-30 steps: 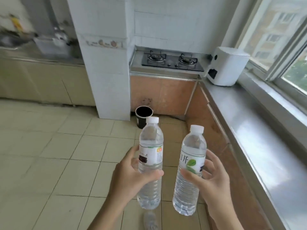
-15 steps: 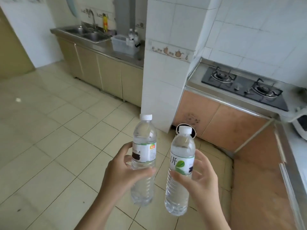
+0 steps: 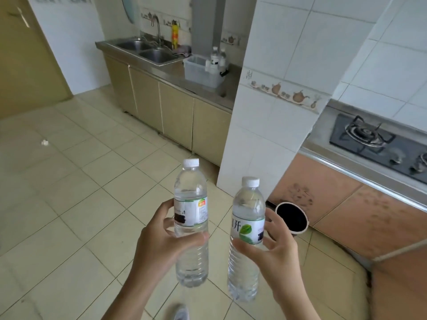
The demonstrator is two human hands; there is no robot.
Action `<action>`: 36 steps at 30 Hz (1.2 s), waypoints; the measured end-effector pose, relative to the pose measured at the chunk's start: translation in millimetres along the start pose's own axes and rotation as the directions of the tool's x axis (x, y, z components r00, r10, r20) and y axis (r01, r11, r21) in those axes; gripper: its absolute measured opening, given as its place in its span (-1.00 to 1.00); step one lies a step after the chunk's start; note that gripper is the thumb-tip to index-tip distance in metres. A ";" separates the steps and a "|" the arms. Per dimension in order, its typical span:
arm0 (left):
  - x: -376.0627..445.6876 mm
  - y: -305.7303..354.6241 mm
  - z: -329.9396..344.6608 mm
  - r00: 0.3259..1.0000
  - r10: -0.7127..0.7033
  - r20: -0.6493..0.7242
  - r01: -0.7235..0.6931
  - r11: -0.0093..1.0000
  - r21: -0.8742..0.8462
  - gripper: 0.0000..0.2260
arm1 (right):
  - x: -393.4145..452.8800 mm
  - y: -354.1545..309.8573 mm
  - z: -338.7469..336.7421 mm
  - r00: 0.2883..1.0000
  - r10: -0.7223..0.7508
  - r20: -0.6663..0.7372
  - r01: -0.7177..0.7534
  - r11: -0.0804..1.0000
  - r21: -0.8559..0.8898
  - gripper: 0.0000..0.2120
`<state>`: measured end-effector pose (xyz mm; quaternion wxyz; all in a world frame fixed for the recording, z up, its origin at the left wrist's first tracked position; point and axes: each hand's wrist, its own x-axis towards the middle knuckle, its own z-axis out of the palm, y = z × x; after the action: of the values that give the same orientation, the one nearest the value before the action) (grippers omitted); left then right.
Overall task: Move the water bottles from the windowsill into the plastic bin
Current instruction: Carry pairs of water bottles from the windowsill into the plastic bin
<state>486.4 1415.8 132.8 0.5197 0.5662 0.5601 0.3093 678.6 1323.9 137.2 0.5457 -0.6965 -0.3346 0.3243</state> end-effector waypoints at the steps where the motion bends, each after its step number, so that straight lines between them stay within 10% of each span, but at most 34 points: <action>1: 18.7 5.1 -5.2 1.000 0.003 0.006 -0.003 1.000 0.006 -0.29 | 15.7 -4.5 9.4 1.000 0.000 -0.007 0.000 1.000 -0.001 -0.26; 36: 654.7 166.1 -36.4 0.993 0.049 -0.104 -0.050 0.999 -0.001 -0.27 | 654.0 -117.4 246.1 0.989 -0.121 0.079 0.122 0.992 -0.009 -0.26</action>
<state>623.0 2078.2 145.9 0.4829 0.5621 0.5717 0.3521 834.4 2015.1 147.6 0.5462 -0.6651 -0.3998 0.3154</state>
